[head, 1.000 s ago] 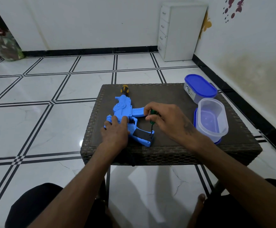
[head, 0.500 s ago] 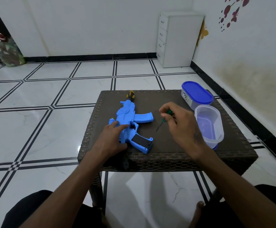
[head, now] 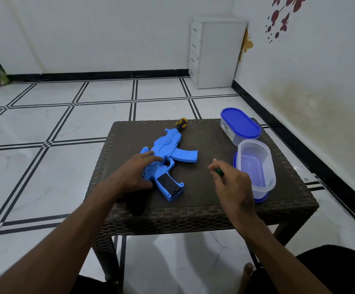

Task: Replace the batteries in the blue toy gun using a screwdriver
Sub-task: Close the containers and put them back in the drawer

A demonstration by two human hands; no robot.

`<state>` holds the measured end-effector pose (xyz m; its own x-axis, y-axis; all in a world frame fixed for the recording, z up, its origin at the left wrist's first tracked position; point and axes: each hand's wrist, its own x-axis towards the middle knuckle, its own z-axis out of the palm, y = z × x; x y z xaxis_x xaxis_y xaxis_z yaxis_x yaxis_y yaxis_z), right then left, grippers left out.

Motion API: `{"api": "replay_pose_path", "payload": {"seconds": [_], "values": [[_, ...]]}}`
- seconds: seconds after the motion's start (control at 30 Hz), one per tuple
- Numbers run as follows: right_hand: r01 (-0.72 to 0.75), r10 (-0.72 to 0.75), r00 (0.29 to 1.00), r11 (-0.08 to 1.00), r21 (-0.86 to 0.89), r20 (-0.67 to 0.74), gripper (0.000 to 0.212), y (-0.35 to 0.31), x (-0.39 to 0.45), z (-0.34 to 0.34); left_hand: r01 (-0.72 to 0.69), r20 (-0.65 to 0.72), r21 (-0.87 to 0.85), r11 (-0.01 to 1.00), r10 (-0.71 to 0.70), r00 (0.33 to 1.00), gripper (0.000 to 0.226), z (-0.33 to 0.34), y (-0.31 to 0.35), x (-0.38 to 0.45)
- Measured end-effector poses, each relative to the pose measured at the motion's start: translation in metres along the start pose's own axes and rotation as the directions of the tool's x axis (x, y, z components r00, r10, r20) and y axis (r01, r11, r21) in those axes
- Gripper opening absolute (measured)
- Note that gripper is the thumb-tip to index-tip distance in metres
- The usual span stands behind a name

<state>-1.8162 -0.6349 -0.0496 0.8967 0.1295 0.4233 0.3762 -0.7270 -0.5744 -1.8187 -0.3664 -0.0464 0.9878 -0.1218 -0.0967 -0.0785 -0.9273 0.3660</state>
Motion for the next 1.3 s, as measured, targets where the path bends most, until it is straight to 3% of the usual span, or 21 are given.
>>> {"api": "replay_pose_path", "payload": {"seconds": [0.2, 0.4, 0.6, 0.73, 0.83, 0.93, 1.03, 1.17, 1.3], "values": [[-0.092, 0.103, 0.986, 0.992, -0.086, 0.134, 0.021, 0.004, 0.000, 0.011, -0.033, 0.030, -0.004, 0.999, 0.033, 0.999, 0.084, -0.005, -0.010, 0.012], [-0.161, 0.248, 0.912, 0.949, -0.273, 0.326, 0.029, 0.003, 0.001, 0.023, 0.001, 0.054, -0.003, 1.000, -0.001, 0.999, 0.096, -0.005, -0.029, 0.014], [-0.154, 0.292, 0.890, 0.916, -0.370, 0.352, 0.029, -0.001, 0.003, 0.032, -0.024, 0.066, 0.002, 1.000, 0.024, 0.998, 0.097, -0.002, -0.034, 0.015], [-0.149, 0.297, 0.878, 0.915, -0.375, 0.375, 0.032, -0.005, 0.003, 0.028, -0.055, 0.049, 0.000, 0.998, 0.055, 0.997, 0.087, -0.004, -0.026, 0.013], [-0.129, 0.268, 0.882, 0.929, -0.348, 0.387, 0.031, -0.009, 0.005, 0.019, -0.095, -0.085, -0.098, 0.991, 0.087, 0.993, 0.071, -0.008, -0.009, 0.008], [-0.092, 0.178, 0.922, 0.964, -0.251, 0.345, 0.028, -0.015, 0.008, -0.002, -0.144, -0.291, -0.143, 0.979, 0.097, 0.952, 0.048, -0.010, 0.020, 0.012], [-0.011, 0.030, 0.981, 0.995, -0.099, 0.192, 0.020, -0.015, 0.015, -0.031, -0.155, -0.367, -0.278, 0.948, 0.044, 0.929, 0.033, -0.005, 0.067, 0.021], [-0.025, 0.028, 0.996, 0.999, 0.038, -0.085, 0.019, 0.007, 0.033, -0.068, -0.104, -0.302, -0.493, 0.864, -0.057, 0.952, 0.017, 0.019, 0.127, 0.036], [-0.296, 0.307, 0.943, 0.950, 0.094, -0.132, 0.031, 0.051, 0.046, -0.095, 0.088, -0.067, -0.633, 0.769, -0.168, 0.983, 0.038, 0.038, 0.184, 0.047]]}}
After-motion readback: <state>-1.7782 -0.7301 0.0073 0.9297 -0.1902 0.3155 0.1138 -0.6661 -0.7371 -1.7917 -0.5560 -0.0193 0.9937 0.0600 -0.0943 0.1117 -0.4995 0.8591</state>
